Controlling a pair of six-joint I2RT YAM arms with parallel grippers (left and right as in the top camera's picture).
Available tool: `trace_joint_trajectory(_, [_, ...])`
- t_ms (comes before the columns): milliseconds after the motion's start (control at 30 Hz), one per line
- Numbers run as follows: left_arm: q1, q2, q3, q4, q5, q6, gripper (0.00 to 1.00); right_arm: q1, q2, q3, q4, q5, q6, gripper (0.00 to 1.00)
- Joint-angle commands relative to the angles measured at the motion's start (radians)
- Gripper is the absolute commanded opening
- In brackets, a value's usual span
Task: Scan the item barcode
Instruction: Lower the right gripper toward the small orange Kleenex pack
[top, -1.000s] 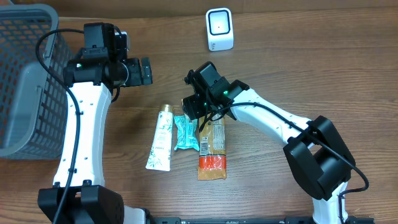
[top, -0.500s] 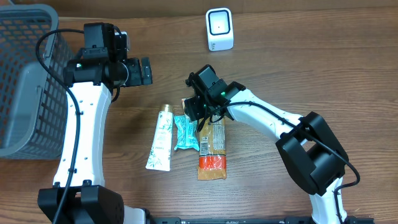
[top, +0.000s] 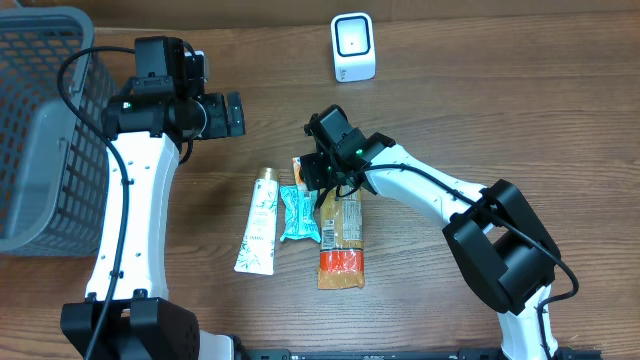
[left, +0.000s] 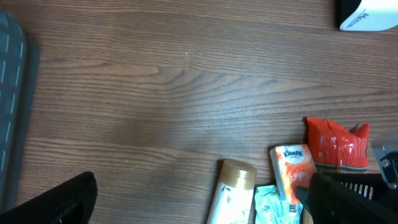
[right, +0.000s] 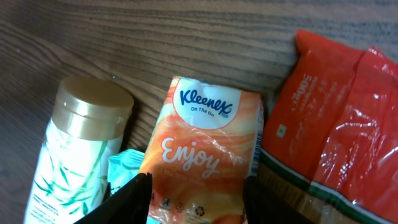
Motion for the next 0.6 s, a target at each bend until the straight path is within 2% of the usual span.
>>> trace_joint_trajectory(0, [-0.002, -0.005, 0.011, 0.004, -0.006, -0.014, 1.0, -0.002, -0.001, -0.008, -0.002, -0.026, 0.068, 0.51])
trace_joint_trajectory(300, [-0.002, -0.005, 0.011, 0.004, -0.006, -0.014, 0.99, 0.011, 0.002, -0.014, 0.002, -0.028, 0.116, 0.5])
trace_joint_trajectory(467, [-0.002, -0.005, 0.011, 0.004, -0.006, -0.014, 1.0, 0.014, 0.002, -0.014, 0.034, -0.132, 0.116, 0.5])
trace_joint_trajectory(567, [-0.002, -0.005, 0.011, 0.005, -0.006, -0.014, 1.0, 0.016, 0.002, -0.014, 0.038, -0.104, 0.115, 0.51])
